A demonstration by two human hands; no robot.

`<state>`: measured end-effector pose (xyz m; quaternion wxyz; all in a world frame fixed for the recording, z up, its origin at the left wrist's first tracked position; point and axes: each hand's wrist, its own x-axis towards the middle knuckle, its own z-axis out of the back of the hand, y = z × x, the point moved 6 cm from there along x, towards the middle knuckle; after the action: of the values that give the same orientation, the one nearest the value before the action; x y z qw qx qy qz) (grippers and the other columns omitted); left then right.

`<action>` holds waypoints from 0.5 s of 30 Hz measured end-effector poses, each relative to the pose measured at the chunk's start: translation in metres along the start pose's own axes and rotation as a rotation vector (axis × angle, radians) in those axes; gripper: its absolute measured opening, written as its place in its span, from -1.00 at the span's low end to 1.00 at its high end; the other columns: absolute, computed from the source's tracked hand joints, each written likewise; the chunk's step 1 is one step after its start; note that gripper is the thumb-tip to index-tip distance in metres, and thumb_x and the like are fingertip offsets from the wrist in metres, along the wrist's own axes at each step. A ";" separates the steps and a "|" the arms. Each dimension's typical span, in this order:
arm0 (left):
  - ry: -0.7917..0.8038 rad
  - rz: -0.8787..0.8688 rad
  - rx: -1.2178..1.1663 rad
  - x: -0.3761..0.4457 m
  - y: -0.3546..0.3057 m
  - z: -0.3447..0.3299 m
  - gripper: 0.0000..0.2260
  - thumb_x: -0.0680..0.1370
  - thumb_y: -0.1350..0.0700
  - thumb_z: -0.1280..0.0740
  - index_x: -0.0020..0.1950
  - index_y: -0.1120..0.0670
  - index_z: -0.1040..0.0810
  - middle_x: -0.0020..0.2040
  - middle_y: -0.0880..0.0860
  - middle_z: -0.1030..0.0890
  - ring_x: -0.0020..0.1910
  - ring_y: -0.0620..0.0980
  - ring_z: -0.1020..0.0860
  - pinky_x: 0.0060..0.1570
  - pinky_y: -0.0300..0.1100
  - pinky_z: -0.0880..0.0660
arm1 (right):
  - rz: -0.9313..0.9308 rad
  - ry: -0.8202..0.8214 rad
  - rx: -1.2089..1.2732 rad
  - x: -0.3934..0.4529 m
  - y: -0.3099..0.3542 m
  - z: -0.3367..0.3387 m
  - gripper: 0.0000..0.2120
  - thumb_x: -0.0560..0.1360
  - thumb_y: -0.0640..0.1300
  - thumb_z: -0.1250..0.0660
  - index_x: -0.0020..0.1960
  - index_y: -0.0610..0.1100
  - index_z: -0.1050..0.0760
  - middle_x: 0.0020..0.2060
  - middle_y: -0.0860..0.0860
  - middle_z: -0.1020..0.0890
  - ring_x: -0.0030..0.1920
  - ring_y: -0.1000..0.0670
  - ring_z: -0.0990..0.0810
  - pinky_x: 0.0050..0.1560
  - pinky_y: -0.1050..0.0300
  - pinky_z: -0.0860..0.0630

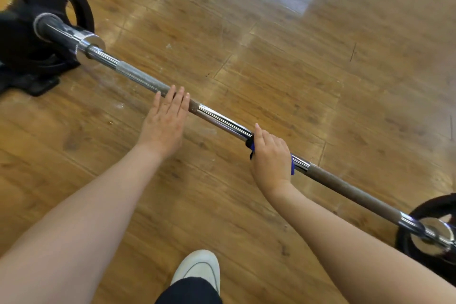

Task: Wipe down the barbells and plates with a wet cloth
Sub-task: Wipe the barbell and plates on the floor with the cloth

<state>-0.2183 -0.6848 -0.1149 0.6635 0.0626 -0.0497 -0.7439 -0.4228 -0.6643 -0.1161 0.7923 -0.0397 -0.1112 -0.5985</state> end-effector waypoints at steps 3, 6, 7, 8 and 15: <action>-0.003 0.019 0.008 -0.009 0.008 -0.003 -0.39 0.60 0.15 -0.07 0.52 0.25 0.21 0.55 0.20 0.14 0.53 0.15 0.18 0.44 0.07 0.26 | -0.012 0.056 0.014 0.020 0.021 -0.001 -0.32 0.04 -0.47 -0.50 0.17 -0.41 -0.52 -0.35 -0.13 -0.58 -0.40 -0.15 -0.55 -0.32 0.06 -0.52; 0.016 -0.012 0.047 -0.017 0.009 -0.008 -0.39 0.61 0.16 -0.05 0.51 0.24 0.27 0.54 0.20 0.19 0.52 0.16 0.21 0.42 0.07 0.29 | 0.022 0.079 -0.051 0.027 0.037 -0.002 -0.36 0.16 -0.47 -0.45 0.25 -0.40 -0.46 -0.29 -0.13 -0.59 -0.35 -0.13 -0.55 -0.27 0.06 -0.51; 0.017 -0.019 0.062 -0.020 0.010 -0.009 -0.39 0.61 0.16 -0.04 0.50 0.24 0.29 0.54 0.20 0.20 0.52 0.16 0.22 0.41 0.07 0.30 | 0.058 0.105 -0.073 0.030 0.046 -0.004 -0.38 0.29 -0.44 -0.40 0.34 -0.39 -0.38 -0.14 -0.16 -0.61 -0.21 -0.14 -0.58 -0.14 0.02 -0.52; 0.019 -0.013 0.064 -0.023 0.012 -0.008 -0.39 0.61 0.16 -0.04 0.49 0.23 0.31 0.54 0.20 0.20 0.52 0.15 0.22 0.40 0.06 0.32 | 0.118 0.138 -0.091 0.035 0.061 -0.007 -0.41 0.43 -0.40 -0.29 0.43 -0.37 -0.24 0.08 -0.20 -0.57 0.01 -0.16 -0.57 0.06 0.00 -0.47; 0.078 0.004 0.072 -0.041 0.010 -0.010 -0.31 0.62 0.07 -0.07 0.44 0.24 0.41 0.53 0.18 0.27 0.51 0.14 0.28 0.40 0.07 0.33 | 0.211 0.157 -0.026 0.074 0.118 -0.020 -0.42 0.61 -0.25 -0.05 0.54 -0.25 0.15 0.52 -0.15 -0.09 0.49 -0.08 -0.14 0.46 0.08 -0.08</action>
<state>-0.2024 -0.6454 -0.1217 0.6639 0.1153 -0.0508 -0.7372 -0.2878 -0.7042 -0.1106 0.8566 -0.0144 -0.0361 -0.5145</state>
